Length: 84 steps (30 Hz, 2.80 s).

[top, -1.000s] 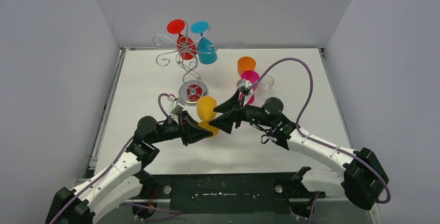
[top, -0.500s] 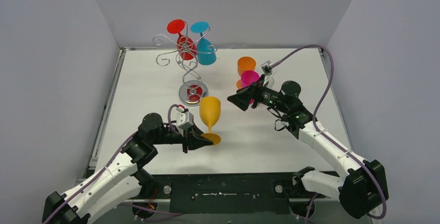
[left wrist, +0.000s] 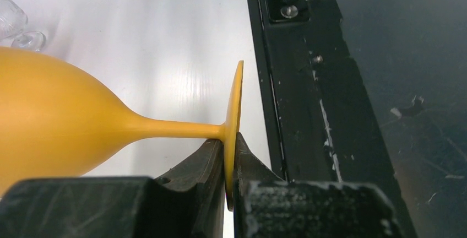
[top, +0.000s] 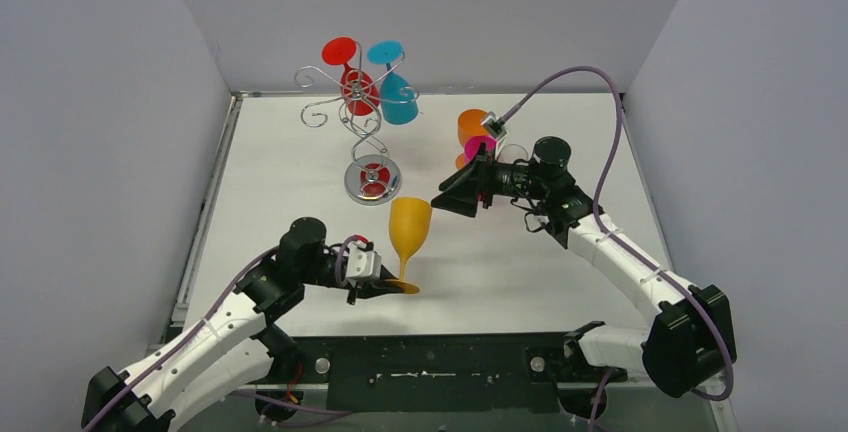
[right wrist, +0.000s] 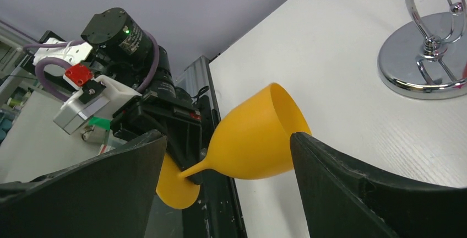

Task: Take the wine glass off the wine glass rack
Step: Place the wine glass at the center of the board.

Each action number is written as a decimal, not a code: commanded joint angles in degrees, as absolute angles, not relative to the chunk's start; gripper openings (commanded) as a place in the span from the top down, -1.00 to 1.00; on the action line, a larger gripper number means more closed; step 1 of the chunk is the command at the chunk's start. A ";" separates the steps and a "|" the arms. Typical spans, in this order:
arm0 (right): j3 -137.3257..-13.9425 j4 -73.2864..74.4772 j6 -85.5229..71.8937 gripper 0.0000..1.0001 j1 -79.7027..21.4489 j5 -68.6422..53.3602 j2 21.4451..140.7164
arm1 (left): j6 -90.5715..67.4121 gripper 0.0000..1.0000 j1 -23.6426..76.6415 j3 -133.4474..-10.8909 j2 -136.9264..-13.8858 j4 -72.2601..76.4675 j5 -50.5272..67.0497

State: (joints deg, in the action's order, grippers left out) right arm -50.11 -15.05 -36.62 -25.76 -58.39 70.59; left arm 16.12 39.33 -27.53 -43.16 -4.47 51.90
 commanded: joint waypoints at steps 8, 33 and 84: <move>-60.85 -11.29 -34.11 -0.68 -25.15 -71.00 78.10 | 21.32 1.00 38.96 -26.02 -35.75 2.45 62.11; -70.76 2.02 -25.07 0.31 -31.13 -83.76 87.00 | 23.08 1.00 34.37 -27.14 -42.05 1.57 71.48; -60.40 0.44 -22.77 1.00 -32.34 -68.31 77.65 | 11.71 -0.33 32.34 -21.47 -36.26 11.47 63.32</move>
